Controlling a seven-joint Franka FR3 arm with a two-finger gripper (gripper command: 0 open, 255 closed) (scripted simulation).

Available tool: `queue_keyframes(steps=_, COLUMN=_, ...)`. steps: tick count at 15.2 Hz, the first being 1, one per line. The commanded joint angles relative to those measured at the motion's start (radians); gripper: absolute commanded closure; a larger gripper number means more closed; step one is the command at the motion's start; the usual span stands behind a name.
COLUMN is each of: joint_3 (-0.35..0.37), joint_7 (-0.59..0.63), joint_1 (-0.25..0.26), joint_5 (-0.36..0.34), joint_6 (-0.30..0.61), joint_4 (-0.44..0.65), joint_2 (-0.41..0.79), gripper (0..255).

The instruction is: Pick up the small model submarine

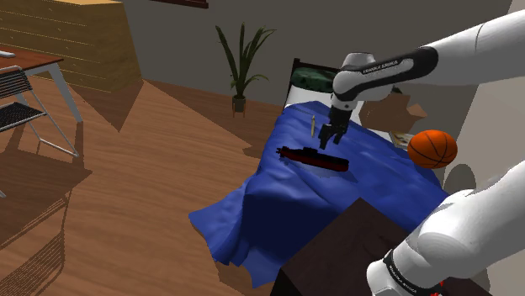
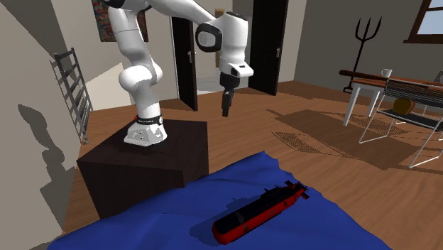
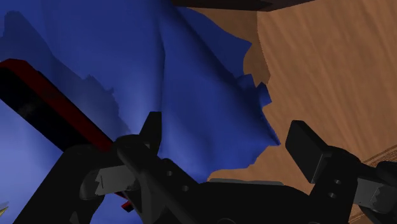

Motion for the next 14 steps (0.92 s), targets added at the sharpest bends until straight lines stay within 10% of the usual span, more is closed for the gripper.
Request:
queue_keyframes(steps=1, joint_3=-0.008, joint_7=-0.020, joint_1=0.002, joint_5=0.016, joint_6=0.044, joint_4=0.034, joint_2=0.077, gripper=0)
queue_keyframes(steps=14, joint_3=-0.032, joint_7=-0.211, joint_1=-0.084, joint_5=0.155, joint_6=0.192, joint_4=0.382, joint_2=0.575, gripper=0)
